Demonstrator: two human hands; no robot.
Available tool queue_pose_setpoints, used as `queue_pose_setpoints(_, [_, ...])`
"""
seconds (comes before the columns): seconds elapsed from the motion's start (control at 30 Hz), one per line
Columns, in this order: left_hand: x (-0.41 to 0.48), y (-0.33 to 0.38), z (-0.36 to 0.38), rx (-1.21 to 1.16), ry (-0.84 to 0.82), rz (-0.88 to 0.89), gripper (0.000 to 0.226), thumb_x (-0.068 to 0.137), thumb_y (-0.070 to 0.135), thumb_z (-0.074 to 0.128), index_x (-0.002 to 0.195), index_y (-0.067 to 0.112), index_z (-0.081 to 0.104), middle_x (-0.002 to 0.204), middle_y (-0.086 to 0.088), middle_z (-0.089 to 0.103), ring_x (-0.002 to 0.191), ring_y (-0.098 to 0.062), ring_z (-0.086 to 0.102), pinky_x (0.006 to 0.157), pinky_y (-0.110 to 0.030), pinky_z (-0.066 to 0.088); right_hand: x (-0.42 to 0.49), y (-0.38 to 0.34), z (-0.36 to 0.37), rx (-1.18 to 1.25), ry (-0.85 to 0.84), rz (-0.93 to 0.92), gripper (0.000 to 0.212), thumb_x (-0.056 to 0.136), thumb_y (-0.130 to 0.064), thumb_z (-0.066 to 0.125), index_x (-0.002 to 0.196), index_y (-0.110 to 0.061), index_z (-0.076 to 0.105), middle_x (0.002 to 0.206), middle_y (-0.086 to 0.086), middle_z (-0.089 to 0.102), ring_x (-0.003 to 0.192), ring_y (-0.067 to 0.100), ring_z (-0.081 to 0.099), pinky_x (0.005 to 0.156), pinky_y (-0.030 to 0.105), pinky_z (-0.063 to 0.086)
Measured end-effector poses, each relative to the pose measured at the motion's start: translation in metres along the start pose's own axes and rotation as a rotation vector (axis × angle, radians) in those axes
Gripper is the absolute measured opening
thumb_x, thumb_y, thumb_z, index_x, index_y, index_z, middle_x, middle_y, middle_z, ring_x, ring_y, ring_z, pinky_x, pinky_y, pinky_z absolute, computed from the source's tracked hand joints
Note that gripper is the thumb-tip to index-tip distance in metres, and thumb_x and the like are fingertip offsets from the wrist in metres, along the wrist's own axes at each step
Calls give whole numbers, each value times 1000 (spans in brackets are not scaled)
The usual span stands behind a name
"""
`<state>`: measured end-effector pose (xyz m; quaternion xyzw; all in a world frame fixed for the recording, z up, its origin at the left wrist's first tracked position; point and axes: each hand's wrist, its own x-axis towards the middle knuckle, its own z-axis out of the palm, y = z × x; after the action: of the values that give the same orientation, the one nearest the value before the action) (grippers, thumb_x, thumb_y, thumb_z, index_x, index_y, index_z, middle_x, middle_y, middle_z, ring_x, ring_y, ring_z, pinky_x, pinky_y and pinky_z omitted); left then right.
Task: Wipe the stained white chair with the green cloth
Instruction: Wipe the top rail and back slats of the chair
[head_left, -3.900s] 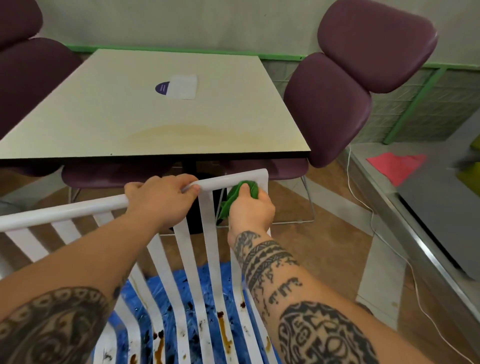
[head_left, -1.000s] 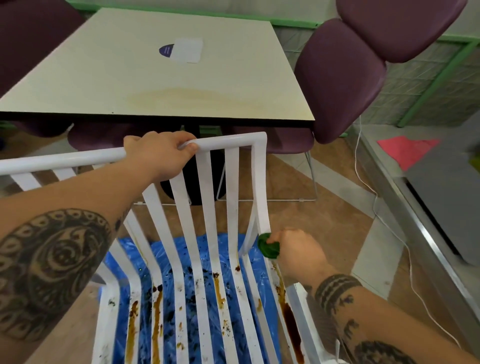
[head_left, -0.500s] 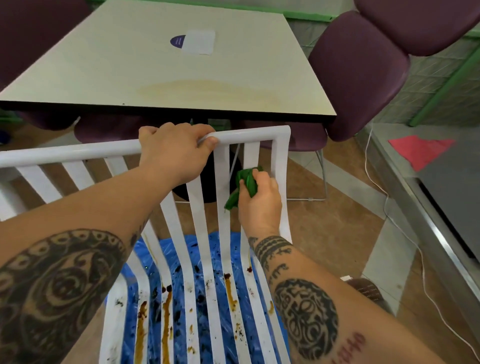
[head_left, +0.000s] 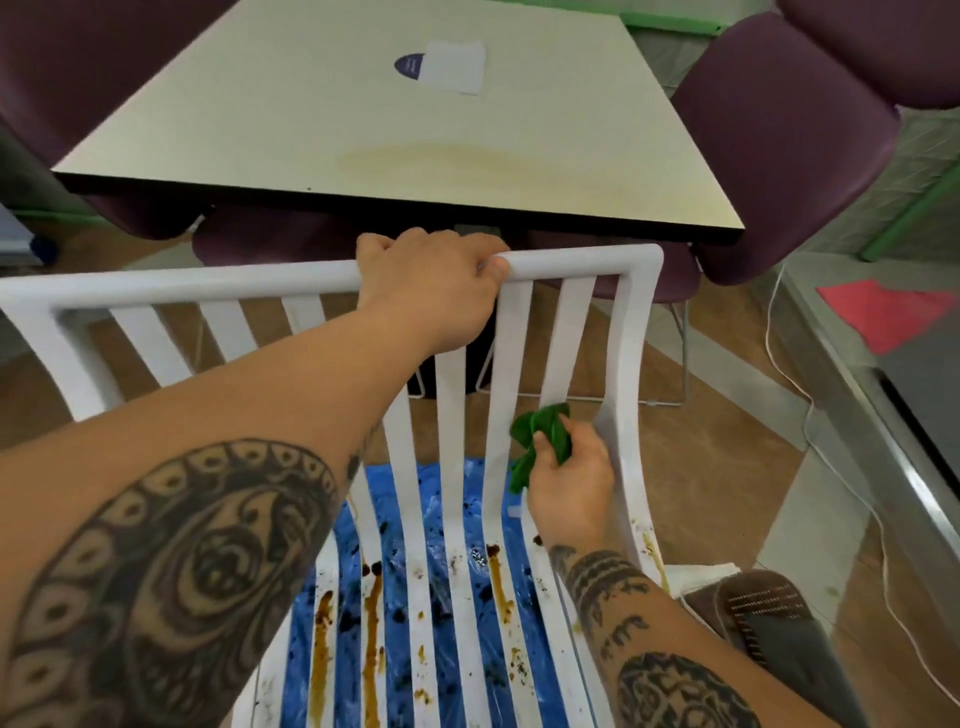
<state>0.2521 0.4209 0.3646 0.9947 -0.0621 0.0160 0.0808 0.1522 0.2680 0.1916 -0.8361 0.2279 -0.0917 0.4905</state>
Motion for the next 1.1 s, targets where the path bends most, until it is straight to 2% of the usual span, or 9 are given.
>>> queue_pose_setpoints(0.1, [-3, -17, -24, -416, -178, 30, 48, 108, 49, 30, 155, 44, 32, 160, 11, 38, 147, -18, 32, 119, -44, 19, -8, -35, -7, 84, -55, -104, 23, 100, -28, 62, 122, -24, 64, 115, -6, 60, 101, 12, 61, 91, 32, 56])
queue_pose_setpoints(0.17, [-8, -40, -47, -664, -116, -5, 48, 105, 44, 43, 153, 39, 40, 159, 13, 39, 147, -10, 34, 122, -31, 24, -16, -55, -6, 132, -114, -206, 28, 99, -26, 64, 126, -24, 63, 116, -8, 59, 102, 3, 59, 90, 21, 52])
queue_pose_setpoints(0.37, [-47, -143, -91, -326, 39, -243, 32, 96, 46, 50, 120, 36, 69, 121, 5, 70, 111, -21, 61, 104, -39, 47, -42, -103, 26, 158, -222, -484, 36, 97, -21, 68, 132, -20, 63, 113, -8, 58, 103, -1, 57, 90, 11, 48])
queue_pose_setpoints(0.5, [-77, -178, -62, -151, 27, -406, 32, 97, 57, 41, 110, 43, 66, 94, 8, 62, 115, -29, 57, 118, -62, 22, -52, -137, 54, 85, -243, -653, 38, 97, -23, 68, 133, -17, 63, 112, -8, 56, 102, 5, 56, 90, 10, 44])
queue_pose_setpoints(0.6, [-86, -192, -42, -147, 113, -375, 32, 104, 48, 36, 114, 42, 65, 99, 7, 62, 123, -27, 51, 120, -64, 2, -57, -161, 81, 33, -261, -751, 39, 95, -23, 68, 133, -22, 64, 113, -5, 58, 100, 10, 57, 85, 20, 48])
queue_pose_setpoints(0.73, [-84, -200, -30, -164, 177, -358, 31, 104, 44, 38, 115, 42, 67, 101, 11, 57, 126, -26, 47, 121, -61, -3, -60, -168, 109, 22, -189, -789, 41, 89, -14, 68, 129, -20, 69, 111, -1, 62, 97, 13, 59, 80, 28, 54])
queue_pose_setpoints(0.9, [-84, -202, -28, -184, 210, -344, 29, 104, 45, 39, 111, 41, 67, 95, 12, 51, 126, -25, 43, 120, -59, -8, -80, -137, 118, 48, -242, -502, 37, 93, -9, 65, 129, -19, 69, 108, -4, 57, 96, 18, 61, 89, 44, 57])
queue_pose_setpoints(0.97, [-85, -203, -28, -187, 203, -340, 29, 104, 45, 38, 110, 40, 66, 96, 12, 52, 127, -25, 42, 120, -59, -9, -88, -139, 117, 100, -208, -411, 35, 98, -17, 63, 133, -19, 66, 110, -8, 55, 100, 16, 61, 93, 41, 56])
queue_pose_setpoints(1.1, [-85, -202, -25, -168, 212, -329, 30, 105, 45, 37, 113, 40, 66, 98, 14, 51, 128, -25, 41, 119, -59, -9, -87, -170, 118, 138, -199, -583, 36, 96, -17, 67, 131, -19, 68, 107, -7, 61, 98, 8, 61, 90, 21, 53])
